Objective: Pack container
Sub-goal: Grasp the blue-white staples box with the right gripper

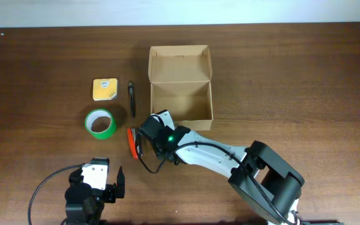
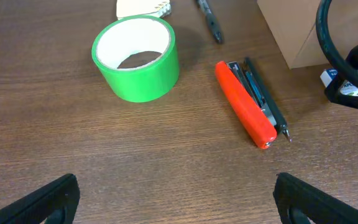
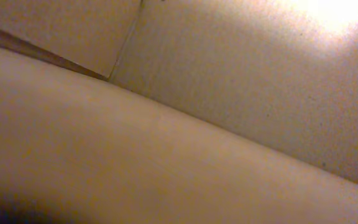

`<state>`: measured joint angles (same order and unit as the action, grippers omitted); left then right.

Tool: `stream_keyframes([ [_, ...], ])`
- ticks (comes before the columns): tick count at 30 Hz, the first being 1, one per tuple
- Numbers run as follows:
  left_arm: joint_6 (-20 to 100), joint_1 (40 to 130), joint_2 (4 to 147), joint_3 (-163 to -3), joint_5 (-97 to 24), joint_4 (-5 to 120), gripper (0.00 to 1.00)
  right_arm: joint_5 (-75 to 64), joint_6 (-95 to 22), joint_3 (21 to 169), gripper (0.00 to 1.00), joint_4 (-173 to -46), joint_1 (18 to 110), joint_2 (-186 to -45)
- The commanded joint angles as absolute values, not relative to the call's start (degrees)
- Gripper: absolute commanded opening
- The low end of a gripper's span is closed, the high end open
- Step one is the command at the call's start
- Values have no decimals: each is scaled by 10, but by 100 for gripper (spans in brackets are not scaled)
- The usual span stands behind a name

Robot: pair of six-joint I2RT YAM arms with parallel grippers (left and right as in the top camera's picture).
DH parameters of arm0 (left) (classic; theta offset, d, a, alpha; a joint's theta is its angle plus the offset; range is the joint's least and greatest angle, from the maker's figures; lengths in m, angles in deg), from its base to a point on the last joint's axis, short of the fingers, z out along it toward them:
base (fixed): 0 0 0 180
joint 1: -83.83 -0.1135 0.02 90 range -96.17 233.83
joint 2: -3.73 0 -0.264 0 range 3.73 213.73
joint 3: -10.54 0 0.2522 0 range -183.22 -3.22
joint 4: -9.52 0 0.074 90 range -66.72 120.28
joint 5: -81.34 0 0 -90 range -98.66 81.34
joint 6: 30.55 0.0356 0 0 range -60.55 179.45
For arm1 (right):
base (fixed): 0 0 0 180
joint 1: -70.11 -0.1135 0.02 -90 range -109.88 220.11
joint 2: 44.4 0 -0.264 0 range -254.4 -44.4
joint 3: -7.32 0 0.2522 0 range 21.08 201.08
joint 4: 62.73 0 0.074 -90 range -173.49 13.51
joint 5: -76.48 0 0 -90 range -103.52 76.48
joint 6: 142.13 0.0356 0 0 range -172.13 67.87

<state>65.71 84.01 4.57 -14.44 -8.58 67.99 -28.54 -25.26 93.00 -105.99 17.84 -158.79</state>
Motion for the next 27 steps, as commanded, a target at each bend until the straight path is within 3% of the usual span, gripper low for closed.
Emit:
stream_keyframes([
  [1, 664, 837, 40, -142, -82, 678, 99, -292, -250, 926, 69, -1063, 181, -1602],
  [17, 664, 837, 40, -142, -82, 678, 99, -286, -240, 897, 68, -1054, 181, -1602],
  [21, 664, 837, 40, -142, -82, 678, 99, -285, -240, 896, 59, -1052, 181, -1602],
  [27, 664, 837, 40, -142, -82, 678, 100, -270, -240, 896, 54, -1052, 181, -1602],
])
